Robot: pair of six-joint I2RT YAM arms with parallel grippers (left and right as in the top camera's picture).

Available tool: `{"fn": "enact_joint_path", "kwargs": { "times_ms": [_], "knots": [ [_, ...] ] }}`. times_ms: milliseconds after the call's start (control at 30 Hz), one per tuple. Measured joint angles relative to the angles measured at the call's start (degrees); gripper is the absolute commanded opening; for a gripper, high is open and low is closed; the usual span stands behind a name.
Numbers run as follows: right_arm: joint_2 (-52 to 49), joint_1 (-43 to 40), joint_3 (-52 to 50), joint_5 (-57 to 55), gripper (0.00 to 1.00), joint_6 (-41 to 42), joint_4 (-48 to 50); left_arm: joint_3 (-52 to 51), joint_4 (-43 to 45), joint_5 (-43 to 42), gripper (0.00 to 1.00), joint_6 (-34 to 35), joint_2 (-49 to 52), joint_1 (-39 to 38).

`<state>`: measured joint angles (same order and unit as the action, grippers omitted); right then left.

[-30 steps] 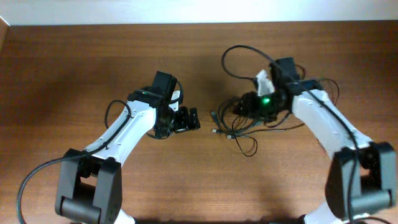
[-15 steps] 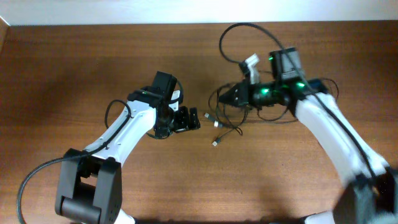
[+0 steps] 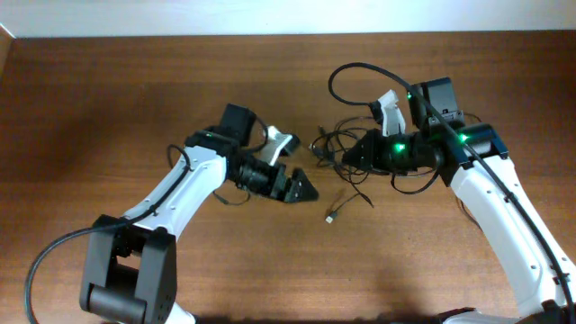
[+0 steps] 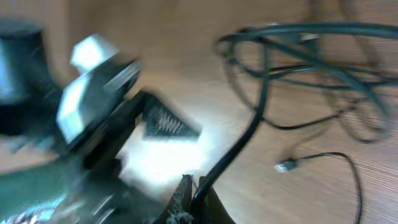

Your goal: Untangle cables

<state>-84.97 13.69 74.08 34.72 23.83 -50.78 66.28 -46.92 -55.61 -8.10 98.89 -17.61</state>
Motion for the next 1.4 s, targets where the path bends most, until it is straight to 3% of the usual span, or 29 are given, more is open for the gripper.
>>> {"fn": "enact_joint_path", "kwargs": {
  "times_ms": [67,133,200,300,367,433,567,600,633,667,700,733,767,800,833,967,1100,1233,1400],
  "knots": [
    [-1.31,-0.04,0.0,-4.04,0.04,4.13,0.2,0.0,-0.24,-10.84,0.99,-7.87,0.0,-0.07],
    [-2.73,-0.04,-0.04,-4.0,0.04,8.52,2.47,0.0,-0.17,-14.8,0.99,-10.6,0.0,-0.07],
    [-3.72,-0.04,-0.07,-2.78,0.04,15.93,5.11,0.0,0.63,-16.74,0.88,-11.96,0.0,-0.07],
    [-3.87,-0.04,-0.17,0.55,0.04,28.55,10.82,-0.09,4.83,-18.16,0.84,-12.9,0.0,-0.07],
    [-3.87,-0.04,-0.15,3.13,0.04,34.82,15.39,-0.07,8.0,-18.21,0.84,-11.82,0.0,-0.07],
    [-3.87,-0.04,-0.15,5.44,0.04,40.22,17.55,-0.2,17.42,-17.2,0.77,-5.84,0.0,-0.07],
    [-3.87,-0.04,-0.15,6.93,0.04,43.47,17.94,-0.28,31.36,-15.63,0.74,6.23,0.0,-0.72],
    [-3.87,-0.04,-0.15,7.04,0.04,43.67,17.88,-0.28,33.44,-15.04,0.7,8.81,0.0,-1.36],
    [-3.87,-0.04,-0.15,7.21,0.04,43.8,17.9,-0.28,33.9,-14.45,0.59,10.38,0.0,-1.97],
    [-3.87,-0.04,-0.15,7.37,0.04,43.98,17.88,-0.28,34.29,-11.76,0.17,12.72,0.0,-3.43],
    [-3.87,-0.04,-0.15,7.43,0.04,43.95,17.88,-0.28,34.36,-10.14,0.0,13.92,0.0,-4.31],
    [-3.87,-0.04,-0.15,7.41,0.04,43.87,17.9,-0.28,34.29,-8.13,0.0,14.71,0.0,-5.42],
    [-3.89,-0.04,-0.15,7.41,0.04,43.41,17.9,-0.28,34.21,-5.75,0.0,15.32,0.0,-6.62],
    [-3.89,-0.04,-0.15,7.26,0.11,42.53,17.84,-0.26,33.73,-4.63,0.0,15.34,0.0,-7.21],
    [-3.96,-0.15,-0.17,6.91,0.38,40.72,17.4,-0.07,31.98,-2.91,0.0,15.63,0.0,-7.52],
    [-4.02,-3.52,-0.15,4.52,0.77,32.02,14.73,0.22,17.64,8.98,0.0,16.13,-0.09,-5.64],
    [-4.04,-7.67,-0.13,-0.76,0.99,16.17,6.86,0.07,8.9,18.34,0.0,13.05,-0.04,-4.35],
    [-4.04,-7.67,-0.17,-9.77,0.99,2.82,-0.66,0.07,7.98,20.11,0.0,11.1,-0.04,-4.44],
    [-4.26,-7.5,-0.79,-16.22,0.99,-9.25,3.45,0.04,4.94,20.57,0.0,9.97,-0.04,-4.44]
  ]
}}
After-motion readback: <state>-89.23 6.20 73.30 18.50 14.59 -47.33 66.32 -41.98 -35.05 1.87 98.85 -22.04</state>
